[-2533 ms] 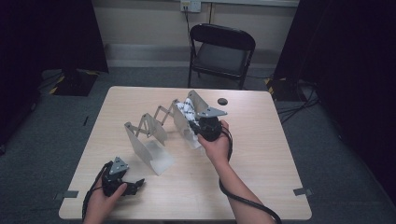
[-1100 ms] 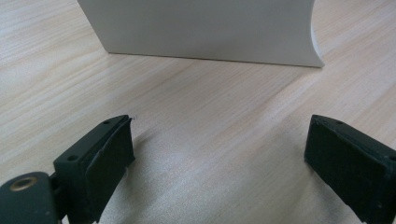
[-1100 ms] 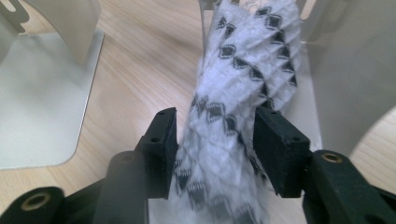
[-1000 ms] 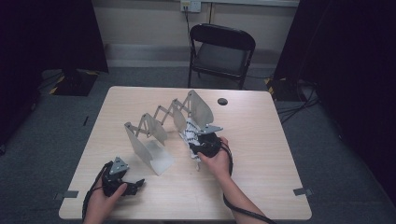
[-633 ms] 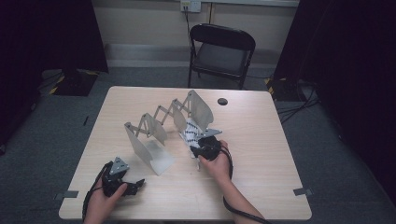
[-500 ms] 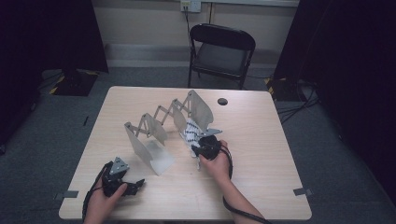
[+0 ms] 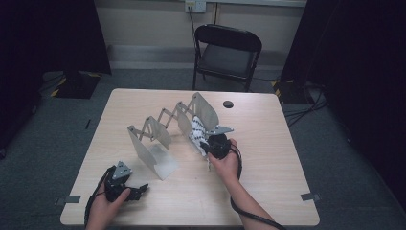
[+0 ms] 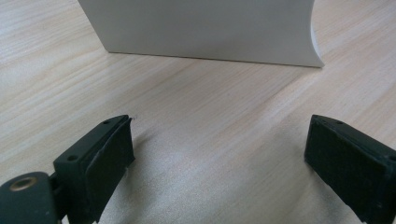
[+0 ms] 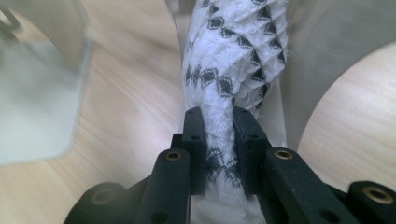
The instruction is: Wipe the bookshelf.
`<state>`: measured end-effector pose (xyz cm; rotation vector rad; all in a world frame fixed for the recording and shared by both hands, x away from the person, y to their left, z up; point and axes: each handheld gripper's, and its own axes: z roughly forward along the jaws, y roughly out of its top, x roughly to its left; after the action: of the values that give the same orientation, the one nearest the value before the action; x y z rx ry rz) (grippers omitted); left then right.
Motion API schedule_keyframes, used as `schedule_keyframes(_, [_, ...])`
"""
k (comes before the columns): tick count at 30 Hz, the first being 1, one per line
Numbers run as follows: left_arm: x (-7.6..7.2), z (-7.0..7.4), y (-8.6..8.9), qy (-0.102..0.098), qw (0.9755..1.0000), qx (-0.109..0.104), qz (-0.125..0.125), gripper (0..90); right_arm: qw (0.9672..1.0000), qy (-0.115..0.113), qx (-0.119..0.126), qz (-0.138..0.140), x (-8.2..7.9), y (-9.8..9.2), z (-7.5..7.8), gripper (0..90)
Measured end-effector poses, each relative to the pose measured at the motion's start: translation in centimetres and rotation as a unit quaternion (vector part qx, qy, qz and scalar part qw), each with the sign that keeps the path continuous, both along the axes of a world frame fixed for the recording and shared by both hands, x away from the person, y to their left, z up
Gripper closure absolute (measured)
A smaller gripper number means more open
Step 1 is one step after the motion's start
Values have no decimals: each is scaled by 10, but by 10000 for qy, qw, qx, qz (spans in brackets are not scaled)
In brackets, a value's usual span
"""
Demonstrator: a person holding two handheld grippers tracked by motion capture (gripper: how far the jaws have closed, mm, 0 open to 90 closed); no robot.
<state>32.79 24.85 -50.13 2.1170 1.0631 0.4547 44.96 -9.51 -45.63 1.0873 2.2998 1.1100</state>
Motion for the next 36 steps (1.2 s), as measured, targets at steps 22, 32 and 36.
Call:
schedule_keyframes(22, [0,0,0,-3,10000,0,-5,76,9976,-559,182,352,20,18,45,775])
schedule_keyframes(32, [0,0,0,-3,10000,-1,-4,76,9991,-202,46,361,21,19,10,774])
schedule_keyframes(36, [0,0,0,-3,10000,-2,-4,76,9994,-45,7,348,21,19,-3,773])
